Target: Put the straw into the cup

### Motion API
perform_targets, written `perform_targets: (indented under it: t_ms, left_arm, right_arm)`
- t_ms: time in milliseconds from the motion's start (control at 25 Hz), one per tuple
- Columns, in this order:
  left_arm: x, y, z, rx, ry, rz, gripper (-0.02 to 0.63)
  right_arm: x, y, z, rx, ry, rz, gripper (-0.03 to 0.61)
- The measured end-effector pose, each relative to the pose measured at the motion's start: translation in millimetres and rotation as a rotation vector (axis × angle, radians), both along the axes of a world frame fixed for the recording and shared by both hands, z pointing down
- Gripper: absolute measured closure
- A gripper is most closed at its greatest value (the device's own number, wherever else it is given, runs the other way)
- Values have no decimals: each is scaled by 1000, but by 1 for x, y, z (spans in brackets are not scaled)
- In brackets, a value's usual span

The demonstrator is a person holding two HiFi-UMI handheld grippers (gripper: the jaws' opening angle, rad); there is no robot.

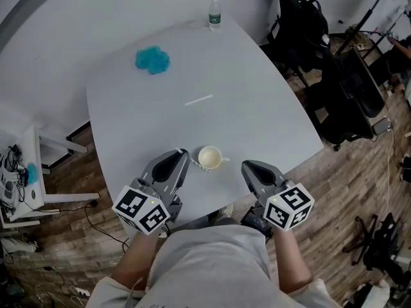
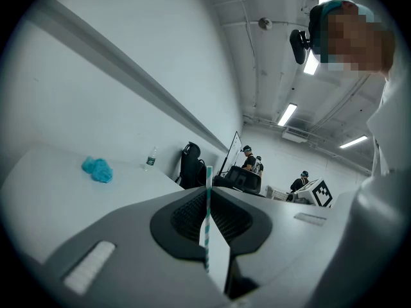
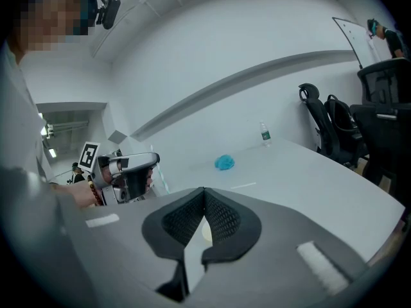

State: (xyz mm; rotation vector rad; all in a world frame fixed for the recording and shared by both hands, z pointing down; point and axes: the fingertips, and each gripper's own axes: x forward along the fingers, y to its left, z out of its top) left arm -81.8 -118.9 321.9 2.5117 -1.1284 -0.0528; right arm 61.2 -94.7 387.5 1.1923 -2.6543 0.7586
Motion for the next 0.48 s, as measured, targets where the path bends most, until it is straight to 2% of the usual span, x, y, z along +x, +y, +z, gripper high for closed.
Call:
perform_targets:
  t_ms: [160,480]
  left_arm:
    - [2,-10,15,-20,5,-1,577]
    - [-7,-31,35,-71,76,-44,577]
  right_arm:
    - [4,-6,6,-21,8,8,572]
    - [3,-17,17,-57,6,8,572]
